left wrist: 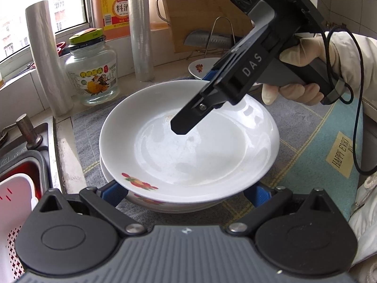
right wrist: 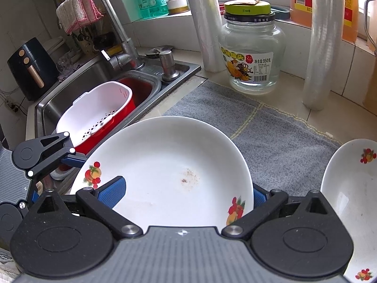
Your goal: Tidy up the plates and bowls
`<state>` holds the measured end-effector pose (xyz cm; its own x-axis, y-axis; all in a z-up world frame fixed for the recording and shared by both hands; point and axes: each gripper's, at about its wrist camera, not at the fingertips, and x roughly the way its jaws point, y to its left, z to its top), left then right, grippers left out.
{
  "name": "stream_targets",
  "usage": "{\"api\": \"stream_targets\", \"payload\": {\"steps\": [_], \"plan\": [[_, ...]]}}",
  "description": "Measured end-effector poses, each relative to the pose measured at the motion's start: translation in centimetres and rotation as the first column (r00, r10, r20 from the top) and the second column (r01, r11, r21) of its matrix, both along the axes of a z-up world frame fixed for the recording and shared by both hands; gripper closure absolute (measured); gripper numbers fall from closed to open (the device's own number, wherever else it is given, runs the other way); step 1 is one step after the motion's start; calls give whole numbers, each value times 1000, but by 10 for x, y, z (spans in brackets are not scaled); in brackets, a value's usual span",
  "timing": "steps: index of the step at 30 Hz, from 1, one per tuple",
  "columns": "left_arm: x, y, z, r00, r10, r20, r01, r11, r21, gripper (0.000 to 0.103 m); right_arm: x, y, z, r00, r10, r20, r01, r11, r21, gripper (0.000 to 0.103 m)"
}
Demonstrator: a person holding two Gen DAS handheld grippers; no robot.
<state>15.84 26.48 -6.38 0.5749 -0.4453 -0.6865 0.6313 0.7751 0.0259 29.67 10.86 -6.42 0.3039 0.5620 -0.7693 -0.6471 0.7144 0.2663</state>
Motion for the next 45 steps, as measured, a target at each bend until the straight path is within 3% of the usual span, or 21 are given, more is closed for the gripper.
{"api": "stream_targets", "payload": {"steps": [13, 28, 36, 45], "plan": [[6, -4, -1, 999, -29, -26, 30, 999, 27, 1, -2, 3, 2, 1000, -4, 6, 4, 999, -36, 0], [17, -18, -3, 996, -84, -24, 84, 996, 0, 1, -6, -18, 5, 996, -82, 28, 84, 995, -50, 0], [25, -13, -7, 994, -76, -79, 72, 996, -48, 1, -3, -9, 2, 997, -67, 43, 71, 991, -109, 0], [29, -6, -8, 989, -62, -137, 54, 997, -62, 1, 3, -1, -4, 998, -52, 21, 55, 992, -113, 0]]}}
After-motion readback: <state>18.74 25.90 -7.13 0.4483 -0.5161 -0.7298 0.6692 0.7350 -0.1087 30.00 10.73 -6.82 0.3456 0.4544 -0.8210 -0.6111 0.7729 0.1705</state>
